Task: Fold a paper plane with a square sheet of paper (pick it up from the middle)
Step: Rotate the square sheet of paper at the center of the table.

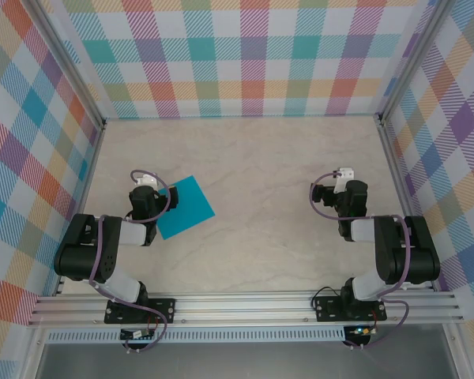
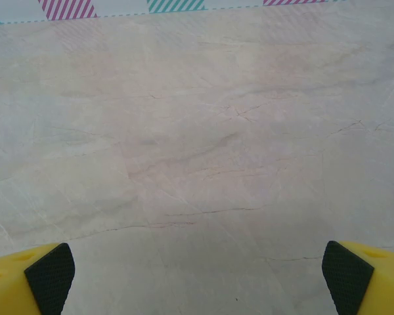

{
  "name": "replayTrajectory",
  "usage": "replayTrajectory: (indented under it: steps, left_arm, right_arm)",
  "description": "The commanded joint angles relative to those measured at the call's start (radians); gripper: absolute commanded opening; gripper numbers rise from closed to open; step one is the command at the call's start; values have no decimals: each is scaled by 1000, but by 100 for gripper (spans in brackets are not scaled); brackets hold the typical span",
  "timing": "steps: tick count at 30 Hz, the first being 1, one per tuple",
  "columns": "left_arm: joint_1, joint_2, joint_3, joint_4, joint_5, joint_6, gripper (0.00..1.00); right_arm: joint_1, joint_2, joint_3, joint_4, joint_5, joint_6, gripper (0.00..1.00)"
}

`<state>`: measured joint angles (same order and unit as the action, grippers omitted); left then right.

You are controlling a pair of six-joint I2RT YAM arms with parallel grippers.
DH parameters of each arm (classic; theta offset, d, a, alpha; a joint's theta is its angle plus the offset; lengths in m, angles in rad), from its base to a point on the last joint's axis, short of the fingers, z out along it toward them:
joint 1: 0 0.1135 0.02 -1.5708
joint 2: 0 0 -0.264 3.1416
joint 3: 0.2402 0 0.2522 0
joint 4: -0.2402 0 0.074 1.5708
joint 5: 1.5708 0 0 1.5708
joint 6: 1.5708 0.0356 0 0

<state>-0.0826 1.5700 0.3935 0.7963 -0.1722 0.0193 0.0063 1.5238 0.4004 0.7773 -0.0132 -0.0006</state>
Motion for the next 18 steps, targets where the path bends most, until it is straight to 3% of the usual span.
replayTrajectory:
  steps: [1, 18]
  left_arm:
    - [0, -4, 18, 31, 16, -1, 100]
    - [1, -31, -21, 83, 46, 9, 100]
  right_arm:
    - [-6, 4, 21, 16, -24, 7, 100]
    - [-5, 3, 21, 15, -22, 7, 100]
